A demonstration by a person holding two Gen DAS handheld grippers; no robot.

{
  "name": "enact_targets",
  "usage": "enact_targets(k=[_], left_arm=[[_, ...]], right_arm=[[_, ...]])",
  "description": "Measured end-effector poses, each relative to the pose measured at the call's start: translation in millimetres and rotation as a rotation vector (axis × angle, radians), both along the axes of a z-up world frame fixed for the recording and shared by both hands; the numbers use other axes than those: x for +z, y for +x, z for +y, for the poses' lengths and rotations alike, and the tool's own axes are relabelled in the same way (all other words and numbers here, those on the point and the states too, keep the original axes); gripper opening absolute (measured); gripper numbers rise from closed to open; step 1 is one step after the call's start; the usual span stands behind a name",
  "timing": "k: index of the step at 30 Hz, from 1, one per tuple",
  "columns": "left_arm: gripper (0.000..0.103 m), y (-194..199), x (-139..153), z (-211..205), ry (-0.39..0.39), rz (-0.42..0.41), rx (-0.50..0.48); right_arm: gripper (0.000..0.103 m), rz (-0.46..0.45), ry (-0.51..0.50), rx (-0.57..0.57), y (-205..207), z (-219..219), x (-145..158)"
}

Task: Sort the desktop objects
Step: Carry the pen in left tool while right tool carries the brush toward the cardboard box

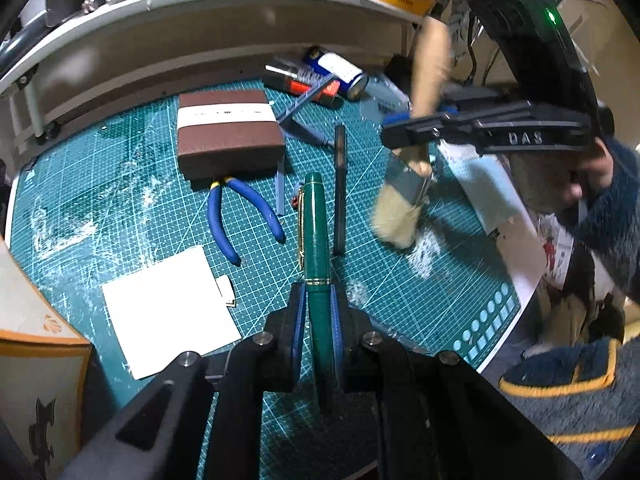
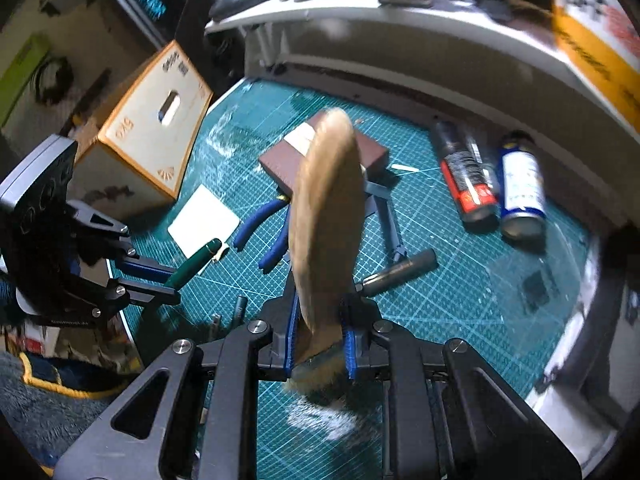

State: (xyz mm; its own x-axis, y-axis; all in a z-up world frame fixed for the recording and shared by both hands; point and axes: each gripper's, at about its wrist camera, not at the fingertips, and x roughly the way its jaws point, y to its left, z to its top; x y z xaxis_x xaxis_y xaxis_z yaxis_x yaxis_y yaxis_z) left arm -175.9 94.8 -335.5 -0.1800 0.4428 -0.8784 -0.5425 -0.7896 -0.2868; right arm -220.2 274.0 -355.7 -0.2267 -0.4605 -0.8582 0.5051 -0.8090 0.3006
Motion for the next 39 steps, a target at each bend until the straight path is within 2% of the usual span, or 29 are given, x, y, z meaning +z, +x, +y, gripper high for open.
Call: enact_targets(k=[6,15,21,24,28,35,39], left_arm=[[0.012,8,19,-7,0.029,0.029,0.038],[0.012,19,50,-16,0.02,0.091,0.104],[0.012,30,82,-20,0.029,0.153,0.135],[0.012,37,98,-23,-0.002,0.214,0.158],[0.012,44,116,-32,-0.01,0.257,0.223],[0.012,65,156,-48,-0.032,0.352,0.276],[0.012,76,174,-61,-0.032,0.378,0.323]], right_arm=[[0.017,0.023,-0.047,-0.109,23,17,22],[0.017,0.08,-0.03,-0.184,55,15,58],[0.017,0.11,-0.034,-0.242,83,10,86],[0.017,0.132,-0.016,-0.269,100,6,102],[0.017,0.163,0.056,-0.334,123,0,120],[0.017,0.193,0.062,-0.481,162,-4,151],[0.017,0.22,0.084,-0.558,184,-9,172]])
